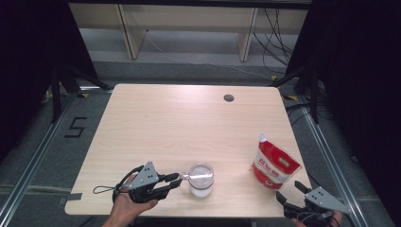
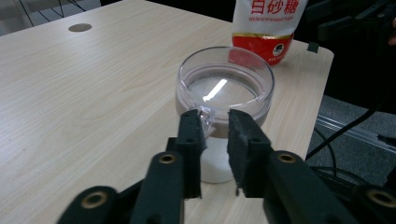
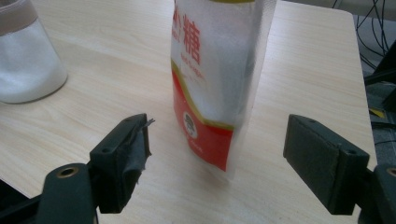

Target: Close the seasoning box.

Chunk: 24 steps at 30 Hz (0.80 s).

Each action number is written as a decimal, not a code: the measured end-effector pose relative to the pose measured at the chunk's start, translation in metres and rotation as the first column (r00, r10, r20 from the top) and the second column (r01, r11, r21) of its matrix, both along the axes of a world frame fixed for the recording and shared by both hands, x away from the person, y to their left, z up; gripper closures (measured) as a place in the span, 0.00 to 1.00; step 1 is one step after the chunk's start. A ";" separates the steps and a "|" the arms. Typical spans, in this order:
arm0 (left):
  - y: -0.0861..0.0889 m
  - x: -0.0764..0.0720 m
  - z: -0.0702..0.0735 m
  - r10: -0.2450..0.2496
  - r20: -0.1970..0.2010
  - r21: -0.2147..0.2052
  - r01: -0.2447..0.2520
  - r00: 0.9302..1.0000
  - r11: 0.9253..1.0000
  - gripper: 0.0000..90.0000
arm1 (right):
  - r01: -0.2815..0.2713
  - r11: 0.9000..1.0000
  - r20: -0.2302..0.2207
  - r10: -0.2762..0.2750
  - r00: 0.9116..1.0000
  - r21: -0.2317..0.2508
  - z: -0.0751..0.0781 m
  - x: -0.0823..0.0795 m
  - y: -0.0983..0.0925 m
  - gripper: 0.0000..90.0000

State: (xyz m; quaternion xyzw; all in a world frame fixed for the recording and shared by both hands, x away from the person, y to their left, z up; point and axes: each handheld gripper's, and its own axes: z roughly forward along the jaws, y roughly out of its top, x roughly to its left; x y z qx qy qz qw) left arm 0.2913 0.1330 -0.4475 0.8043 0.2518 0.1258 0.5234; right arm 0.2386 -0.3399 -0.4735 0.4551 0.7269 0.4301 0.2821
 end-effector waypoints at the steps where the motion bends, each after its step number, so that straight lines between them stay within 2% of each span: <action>1: 0.001 0.000 0.000 -0.001 0.001 -0.001 0.001 1.000 1.000 0.72 | -0.003 1.000 0.005 0.003 1.000 -0.001 0.000 0.000 0.000 0.26; 4: 0.005 -0.002 -0.002 0.002 0.005 0.013 -0.002 1.000 1.000 0.60 | -0.010 1.000 0.010 0.010 1.000 -0.006 0.000 0.001 0.000 0.26; 6: 0.008 -0.003 -0.003 0.004 -0.001 0.001 -0.004 1.000 1.000 0.50 | -0.012 1.000 0.008 0.012 1.000 -0.007 0.000 0.000 0.001 0.26; 8: 0.012 -0.004 -0.004 0.002 0.009 0.018 -0.002 1.000 1.000 0.46 | -0.015 1.000 0.005 0.015 1.000 -0.005 0.000 0.000 0.001 0.26; 9: 0.013 -0.006 -0.005 0.014 -0.007 -0.001 -0.014 1.000 1.000 0.44 | -0.017 1.000 0.007 0.017 1.000 -0.001 0.000 0.000 0.001 0.25; 11: 0.018 -0.007 -0.006 0.009 0.001 0.019 -0.009 1.000 1.000 0.39 | -0.018 1.000 0.007 0.018 1.000 -0.002 0.000 0.000 0.002 0.25; 12: 0.019 -0.009 -0.008 0.020 -0.013 0.014 -0.019 1.000 1.000 0.37 | 0.001 0.999 -0.024 0.000 1.000 0.032 0.000 -0.002 0.005 0.25; 13: 0.020 -0.011 -0.010 0.026 -0.014 0.012 -0.026 1.000 1.000 0.36 | 0.001 0.999 -0.029 0.000 1.000 0.032 0.000 -0.002 0.005 0.25; 14: 0.023 -0.011 -0.011 0.011 0.001 0.028 -0.011 1.000 1.000 0.35 | 0.003 1.000 -0.029 -0.002 1.000 0.027 0.000 -0.002 0.005 0.25; 15: 0.024 -0.012 -0.012 0.032 -0.011 0.024 -0.032 0.999 0.999 0.34 | -0.023 1.000 -0.016 0.023 1.000 -0.004 0.000 0.000 0.003 0.25; 16: 0.026 -0.012 -0.013 0.036 -0.015 0.020 -0.035 0.999 0.999 0.33 | -0.022 1.000 0.004 0.022 1.000 -0.011 -0.001 0.000 0.003 0.25; 17: 0.029 -0.011 -0.014 0.029 -0.008 0.025 -0.029 1.000 0.999 0.33 | -0.024 1.000 -0.007 0.024 1.000 0.002 -0.001 0.000 0.004 0.25; 20: 0.033 -0.013 -0.018 0.055 -0.033 0.012 -0.055 0.998 0.998 0.32 | -0.022 1.000 -0.002 0.022 1.000 0.005 -0.001 -0.001 0.005 0.25; 21: 0.036 -0.013 -0.019 0.051 -0.018 0.029 -0.051 0.999 0.998 0.32 | -0.019 1.000 -0.014 0.020 1.000 0.023 -0.001 -0.002 0.006 0.25; 22: 0.036 -0.013 -0.019 0.051 -0.018 0.029 -0.051 0.999 0.998 0.32 | -0.019 1.000 -0.014 0.020 1.000 0.023 -0.001 -0.002 0.006 0.25; 23: 0.038 -0.014 -0.022 0.072 -0.028 0.031 -0.071 0.997 0.997 0.32 | -0.021 1.000 -0.019 0.022 1.000 0.020 -0.001 -0.002 0.006 0.25; 24: 0.041 -0.014 -0.022 0.065 -0.013 0.049 -0.064 0.998 0.997 0.31 | -0.024 1.000 -0.018 0.025 1.000 0.020 -0.001 -0.002 0.006 0.24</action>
